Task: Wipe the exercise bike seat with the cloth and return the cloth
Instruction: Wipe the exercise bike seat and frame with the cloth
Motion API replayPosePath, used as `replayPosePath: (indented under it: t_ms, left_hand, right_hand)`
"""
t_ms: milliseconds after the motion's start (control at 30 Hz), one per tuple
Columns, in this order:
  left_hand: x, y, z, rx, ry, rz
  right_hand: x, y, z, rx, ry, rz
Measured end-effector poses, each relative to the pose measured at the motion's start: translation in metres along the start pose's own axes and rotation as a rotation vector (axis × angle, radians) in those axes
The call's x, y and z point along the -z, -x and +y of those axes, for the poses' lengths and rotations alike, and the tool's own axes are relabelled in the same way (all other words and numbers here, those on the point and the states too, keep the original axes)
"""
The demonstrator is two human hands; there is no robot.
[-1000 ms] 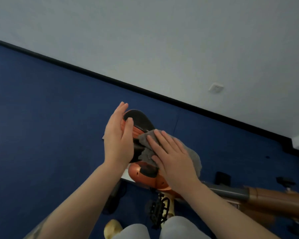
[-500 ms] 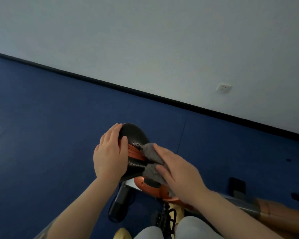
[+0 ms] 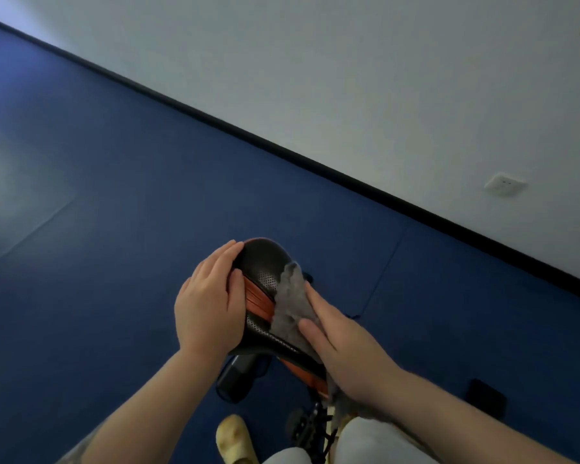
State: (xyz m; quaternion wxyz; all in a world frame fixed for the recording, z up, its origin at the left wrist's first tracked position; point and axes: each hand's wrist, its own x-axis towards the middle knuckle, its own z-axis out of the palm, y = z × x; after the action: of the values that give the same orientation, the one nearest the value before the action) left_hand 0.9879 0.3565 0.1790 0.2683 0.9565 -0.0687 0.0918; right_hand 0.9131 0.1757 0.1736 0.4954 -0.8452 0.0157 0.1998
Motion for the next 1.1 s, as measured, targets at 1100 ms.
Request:
replayPosePath:
  t_ms: [1100]
  left_hand:
    - [-0.004, 0.004, 0.002, 0.036, 0.028, 0.13]
  right_hand:
    - [0.005, -0.015, 0.011, 0.045, -0.355, -0.06]
